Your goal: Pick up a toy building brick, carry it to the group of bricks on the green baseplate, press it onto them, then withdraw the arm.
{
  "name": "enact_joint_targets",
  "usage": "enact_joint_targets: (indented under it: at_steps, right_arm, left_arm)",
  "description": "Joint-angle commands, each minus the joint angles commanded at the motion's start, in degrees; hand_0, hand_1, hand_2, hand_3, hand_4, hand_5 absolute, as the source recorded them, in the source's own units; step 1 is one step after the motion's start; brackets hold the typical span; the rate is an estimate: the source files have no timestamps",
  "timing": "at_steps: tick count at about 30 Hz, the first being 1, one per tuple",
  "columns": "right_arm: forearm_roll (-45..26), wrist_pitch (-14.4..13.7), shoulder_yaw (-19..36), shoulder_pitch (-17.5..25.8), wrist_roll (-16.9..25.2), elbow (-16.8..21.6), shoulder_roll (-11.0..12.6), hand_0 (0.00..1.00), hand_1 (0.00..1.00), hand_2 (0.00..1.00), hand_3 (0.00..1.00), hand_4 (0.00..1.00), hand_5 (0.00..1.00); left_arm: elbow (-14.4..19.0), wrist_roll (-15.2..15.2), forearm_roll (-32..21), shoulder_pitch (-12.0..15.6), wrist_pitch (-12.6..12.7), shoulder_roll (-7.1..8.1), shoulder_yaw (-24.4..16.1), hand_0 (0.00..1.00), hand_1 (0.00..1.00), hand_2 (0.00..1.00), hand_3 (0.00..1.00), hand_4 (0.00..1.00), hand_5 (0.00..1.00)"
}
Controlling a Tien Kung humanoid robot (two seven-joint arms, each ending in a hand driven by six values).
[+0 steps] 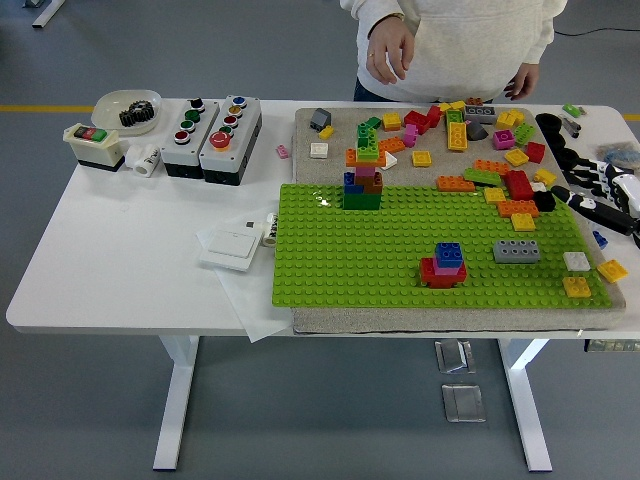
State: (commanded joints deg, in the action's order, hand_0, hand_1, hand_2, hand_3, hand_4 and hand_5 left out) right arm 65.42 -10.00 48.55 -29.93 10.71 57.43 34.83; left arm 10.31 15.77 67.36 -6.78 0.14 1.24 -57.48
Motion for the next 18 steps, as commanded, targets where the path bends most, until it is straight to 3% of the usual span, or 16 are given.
enact_joint_targets:
  at_steps: [4, 5, 10, 11, 18]
  right_arm:
    - [9.68, 0.34, -0.9, -0.08, 0.75, -0.15, 0.29, 0.897, 0.82, 0.828, 0.886, 0.998, 0.468]
    - [11.92, 0.29, -1.29, -0.25, 0.85, -0.29, 0.21, 0.845, 0.76, 0.781, 0.831, 0.998, 0.404]
    - [22.85, -1.16, -3.67, -1.41, 1.38, -1.37, -0.77, 0.845, 0.76, 0.781, 0.831, 0.998, 0.404]
    - [24.84, -2.12, -4.78, -1.96, 1.51, -2.13, -1.41, 0.808, 0.721, 0.75, 0.806, 0.998, 0.362]
    - [27.73, -2.64, -7.64, -3.88, 2.14, -5.26, -3.4, 0.799, 0.713, 0.741, 0.8, 0.998, 0.353]
  left_arm:
    - [0.0, 0.02, 0.18, 0.01, 0.02, -0.02, -0.21, 0.777, 0.715, 0.649, 0.562, 0.589, 0.611]
    - [0.0, 0.02, 0.23, 0.01, 0.01, -0.01, -0.21, 0.777, 0.716, 0.648, 0.562, 0.588, 0.61]
    - [0.0, 0.04, 0.27, 0.0, 0.02, -0.05, -0.2, 0.777, 0.716, 0.648, 0.562, 0.588, 0.61]
    - [0.0, 0.04, 0.17, 0.03, 0.03, -0.06, -0.13, 0.777, 0.717, 0.648, 0.563, 0.589, 0.611]
    - [0.0, 0.01, -0.34, 0.08, 0.07, -0.06, 0.13, 0.777, 0.715, 0.648, 0.563, 0.589, 0.611]
